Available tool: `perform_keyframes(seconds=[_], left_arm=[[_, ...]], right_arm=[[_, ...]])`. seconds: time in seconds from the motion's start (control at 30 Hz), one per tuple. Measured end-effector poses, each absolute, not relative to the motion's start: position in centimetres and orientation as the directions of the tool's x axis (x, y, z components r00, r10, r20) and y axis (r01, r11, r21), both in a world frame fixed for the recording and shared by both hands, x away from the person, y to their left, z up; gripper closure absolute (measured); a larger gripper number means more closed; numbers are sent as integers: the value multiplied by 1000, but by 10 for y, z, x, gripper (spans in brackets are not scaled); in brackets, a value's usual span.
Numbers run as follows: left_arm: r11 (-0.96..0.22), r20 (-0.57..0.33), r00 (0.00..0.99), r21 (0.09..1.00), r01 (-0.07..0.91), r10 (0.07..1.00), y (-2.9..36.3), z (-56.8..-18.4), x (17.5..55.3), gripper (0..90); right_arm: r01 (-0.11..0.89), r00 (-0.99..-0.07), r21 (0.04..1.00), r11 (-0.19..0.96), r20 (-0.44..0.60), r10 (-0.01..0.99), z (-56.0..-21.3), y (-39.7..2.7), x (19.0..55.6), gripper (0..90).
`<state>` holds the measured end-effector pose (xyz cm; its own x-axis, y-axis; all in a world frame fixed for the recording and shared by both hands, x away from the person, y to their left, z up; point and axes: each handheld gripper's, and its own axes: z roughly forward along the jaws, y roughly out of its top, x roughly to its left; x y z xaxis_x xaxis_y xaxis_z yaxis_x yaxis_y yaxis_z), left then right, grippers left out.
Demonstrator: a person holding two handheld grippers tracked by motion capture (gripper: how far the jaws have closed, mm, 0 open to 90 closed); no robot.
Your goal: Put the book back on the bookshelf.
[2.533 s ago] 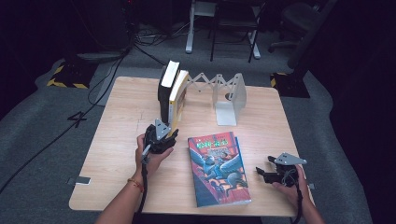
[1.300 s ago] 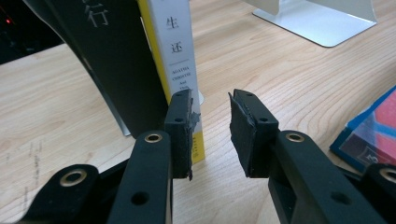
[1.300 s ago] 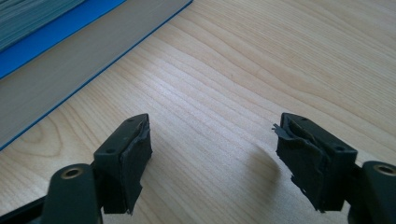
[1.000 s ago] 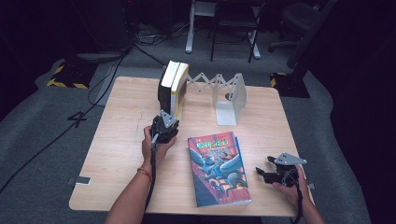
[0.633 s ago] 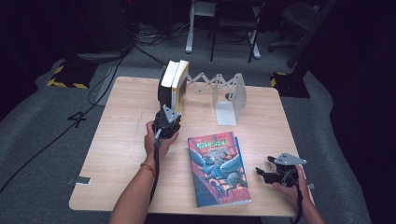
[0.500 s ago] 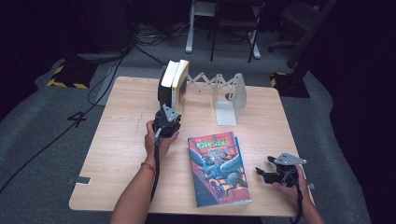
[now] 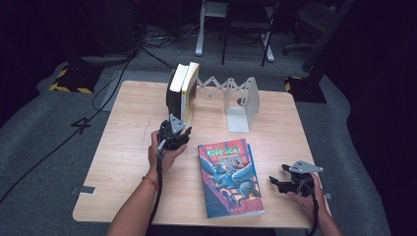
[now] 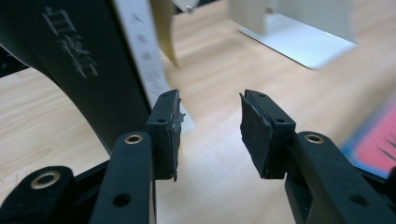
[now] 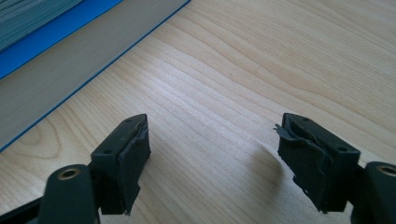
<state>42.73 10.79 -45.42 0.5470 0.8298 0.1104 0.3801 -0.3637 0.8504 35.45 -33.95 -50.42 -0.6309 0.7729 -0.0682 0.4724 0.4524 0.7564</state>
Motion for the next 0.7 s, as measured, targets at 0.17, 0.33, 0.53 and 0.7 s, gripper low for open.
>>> perform_keyframes(seconds=[0.17, 0.33, 0.53, 0.7], left_arm=[[-423, 127, 613, 829, 366, 780, 116, -456, 406, 552], [-428, 111, 640, 826, 365, 760, 126, -454, 391, 549], [-453, 109, 685, 822, 346, 720, 134, -452, 369, 542], [-457, 78, 725, 820, 343, 684, 137, -460, 355, 539]], right_arm=[[472, -627, 757, 452, -73, 776, -504, -339, 354, 252], [472, -623, 757, 452, -76, 778, -504, -338, 354, 251], [465, -629, 758, 458, -81, 773, -504, -339, 353, 260], [466, -628, 758, 457, -80, 774, -504, -339, 353, 261]])
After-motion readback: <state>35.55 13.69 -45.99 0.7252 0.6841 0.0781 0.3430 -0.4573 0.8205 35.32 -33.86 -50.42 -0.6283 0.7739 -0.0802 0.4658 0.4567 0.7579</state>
